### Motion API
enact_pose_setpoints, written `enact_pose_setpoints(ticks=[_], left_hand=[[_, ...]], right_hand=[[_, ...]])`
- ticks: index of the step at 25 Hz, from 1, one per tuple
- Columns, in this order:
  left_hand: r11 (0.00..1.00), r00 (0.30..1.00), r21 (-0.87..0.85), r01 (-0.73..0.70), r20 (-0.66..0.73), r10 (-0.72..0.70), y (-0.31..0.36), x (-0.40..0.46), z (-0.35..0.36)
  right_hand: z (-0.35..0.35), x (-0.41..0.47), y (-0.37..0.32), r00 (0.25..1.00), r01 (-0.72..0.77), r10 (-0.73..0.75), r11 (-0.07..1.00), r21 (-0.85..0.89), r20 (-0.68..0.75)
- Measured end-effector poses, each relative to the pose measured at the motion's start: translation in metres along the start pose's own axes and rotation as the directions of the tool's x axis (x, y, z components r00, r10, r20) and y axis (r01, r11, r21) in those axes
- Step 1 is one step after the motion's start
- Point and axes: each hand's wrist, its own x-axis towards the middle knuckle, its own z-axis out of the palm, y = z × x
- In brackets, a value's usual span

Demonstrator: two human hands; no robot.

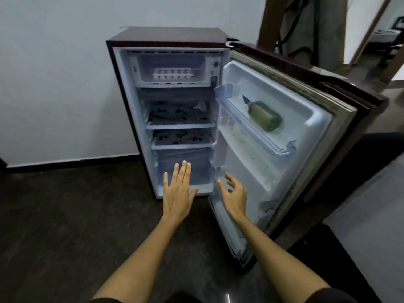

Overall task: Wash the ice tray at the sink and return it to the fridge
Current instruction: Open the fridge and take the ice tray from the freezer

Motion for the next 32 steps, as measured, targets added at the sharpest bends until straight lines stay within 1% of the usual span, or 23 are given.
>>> enact_pose_setpoints(ticks=[4,8,11,15,18,22,26,29,32], left_hand=[[0.992,0.993,-0.033,0.120,-0.005,-0.120,-0.040,0.045,-0.004],[0.962,0.973,-0.148,0.231,0.026,-0.230,-0.089,0.126,0.005],[0.947,0.970,-0.210,0.242,0.022,-0.243,-0.132,0.201,0.020],[0.929,0.967,-0.273,0.249,0.023,-0.252,-0.184,0.297,0.040],[0.905,0.960,-0.328,0.271,0.029,-0.277,-0.212,0.358,0.054],[0.836,0.937,-0.438,0.332,0.052,-0.345,-0.232,0.429,0.074],[0.778,0.941,-0.544,0.314,0.066,-0.333,-0.246,0.501,0.097],[0.742,0.939,-0.590,0.318,0.088,-0.332,-0.255,0.547,0.112],[0.653,0.915,-0.661,0.369,0.138,-0.378,-0.264,0.582,0.122]], right_hand=[[0.054,0.052,-0.045,0.992,0.094,-0.097,0.995,0.035,0.078],[0.115,0.128,-0.083,0.985,0.136,-0.142,0.989,0.064,0.095],[0.163,0.199,-0.109,0.984,0.137,-0.144,0.988,0.075,0.106],[0.214,0.286,-0.140,0.986,0.147,-0.150,0.988,0.043,0.071],[0.239,0.340,-0.154,0.985,0.167,-0.168,0.986,0.023,0.046],[0.259,0.414,-0.164,0.984,0.178,-0.177,0.984,-0.031,0.005],[0.278,0.489,-0.170,0.988,0.145,-0.141,0.987,-0.063,0.070],[0.289,0.539,-0.168,0.981,0.186,-0.176,0.973,-0.136,0.081],[0.299,0.577,-0.163,0.984,0.168,-0.156,0.973,-0.159,0.087]])
